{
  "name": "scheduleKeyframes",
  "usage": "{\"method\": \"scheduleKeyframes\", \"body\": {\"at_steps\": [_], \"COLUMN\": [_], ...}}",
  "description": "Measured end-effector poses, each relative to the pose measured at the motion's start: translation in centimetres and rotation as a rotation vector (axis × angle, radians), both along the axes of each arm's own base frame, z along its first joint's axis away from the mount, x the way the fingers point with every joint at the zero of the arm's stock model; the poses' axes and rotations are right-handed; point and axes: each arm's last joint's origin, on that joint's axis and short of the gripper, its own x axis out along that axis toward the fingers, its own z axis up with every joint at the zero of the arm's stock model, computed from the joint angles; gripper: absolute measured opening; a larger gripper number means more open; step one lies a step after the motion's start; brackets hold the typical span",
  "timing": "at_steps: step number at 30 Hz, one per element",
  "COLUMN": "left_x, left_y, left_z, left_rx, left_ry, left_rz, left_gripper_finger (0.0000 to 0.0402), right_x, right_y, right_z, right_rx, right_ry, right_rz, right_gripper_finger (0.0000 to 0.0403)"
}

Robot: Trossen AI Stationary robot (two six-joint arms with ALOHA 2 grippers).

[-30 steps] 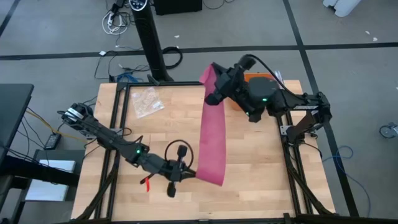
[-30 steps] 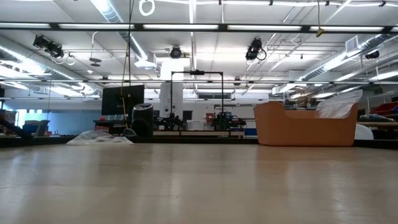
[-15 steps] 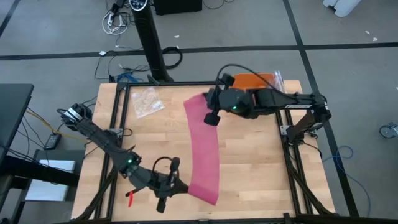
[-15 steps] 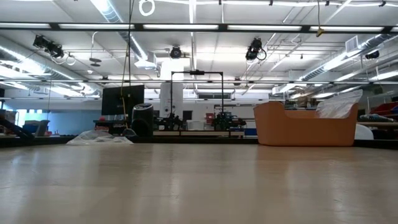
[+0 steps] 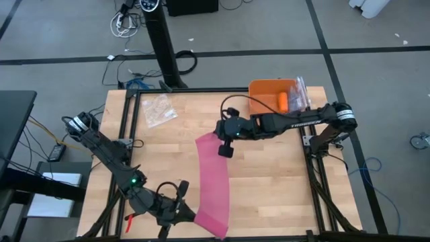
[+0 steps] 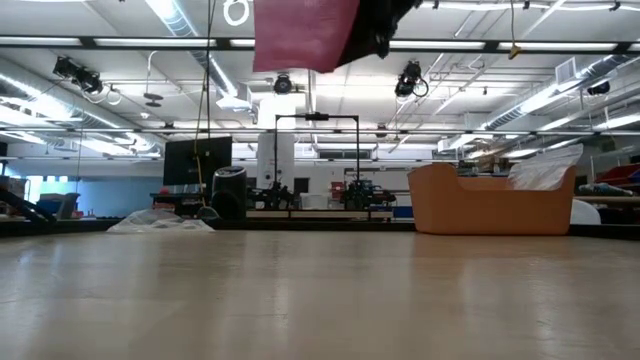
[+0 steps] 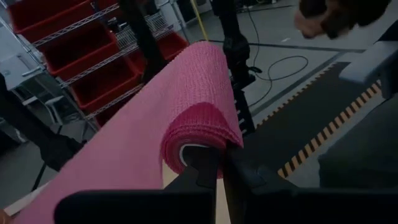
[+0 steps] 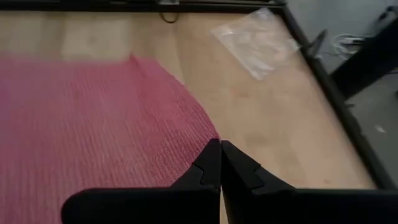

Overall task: Roll bandage
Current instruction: Roll the pink bandage

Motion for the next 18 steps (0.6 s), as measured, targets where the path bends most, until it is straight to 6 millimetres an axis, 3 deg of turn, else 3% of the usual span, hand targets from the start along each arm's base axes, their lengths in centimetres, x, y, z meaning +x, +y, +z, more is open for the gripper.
{"method": "scheduleKeyframes", "body": {"at_steps": [4,9,18], "left_x": [-0.4,-0.7,-0.7], "left_y": [-0.4,-0.7,-0.8], "left_z": [0.0,0.0,0.0], "left_rx": [-0.004,-0.003,-0.009], "left_ry": [-0.001,-0.001,0.009], "left_rz": [-0.019,-0.035,-0.06], "left_gripper_finger": [0.0013,0.0013,0.0013], "right_x": [0.0,0.1,0.4], "right_y": [0.3,1.0,2.0], "right_z": [-1.6,-1.3,2.2], "right_rx": [0.009,0.033,0.026], "right_ry": [-0.004,-0.045,-0.147], "right_rz": [0.014,0.01,0.02], "right_gripper_finger": [0.0007,0.0039,0.0127]}}
